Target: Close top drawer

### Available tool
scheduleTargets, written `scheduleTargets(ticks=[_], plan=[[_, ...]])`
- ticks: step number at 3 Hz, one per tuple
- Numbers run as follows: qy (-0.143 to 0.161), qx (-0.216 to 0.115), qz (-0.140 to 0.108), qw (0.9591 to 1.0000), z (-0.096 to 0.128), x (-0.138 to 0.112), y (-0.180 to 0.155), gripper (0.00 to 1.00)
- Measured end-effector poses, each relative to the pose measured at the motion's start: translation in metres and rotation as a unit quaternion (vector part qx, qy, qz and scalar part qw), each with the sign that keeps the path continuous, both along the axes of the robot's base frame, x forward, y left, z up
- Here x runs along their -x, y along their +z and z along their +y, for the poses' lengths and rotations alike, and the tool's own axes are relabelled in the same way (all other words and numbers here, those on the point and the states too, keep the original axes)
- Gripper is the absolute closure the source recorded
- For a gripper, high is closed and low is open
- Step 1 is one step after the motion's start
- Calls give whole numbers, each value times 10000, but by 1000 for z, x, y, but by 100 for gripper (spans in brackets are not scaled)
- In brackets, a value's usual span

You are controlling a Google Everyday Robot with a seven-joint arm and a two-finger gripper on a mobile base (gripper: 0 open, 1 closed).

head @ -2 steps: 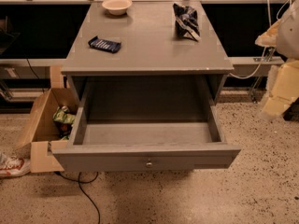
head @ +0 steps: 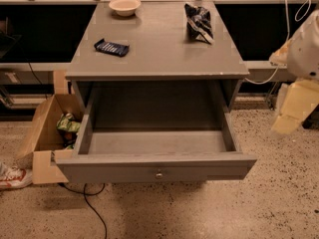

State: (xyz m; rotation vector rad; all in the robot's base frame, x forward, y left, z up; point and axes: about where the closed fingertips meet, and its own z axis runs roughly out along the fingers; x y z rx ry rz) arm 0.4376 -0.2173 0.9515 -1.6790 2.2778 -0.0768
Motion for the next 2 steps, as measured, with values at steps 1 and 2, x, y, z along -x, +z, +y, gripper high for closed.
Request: scheduleTargets(ticks=[1,2], plan=[[-585,-172,376,9974,-8,8,-60,0],[-1111,-411,628,9910,-13,20,-112,0]])
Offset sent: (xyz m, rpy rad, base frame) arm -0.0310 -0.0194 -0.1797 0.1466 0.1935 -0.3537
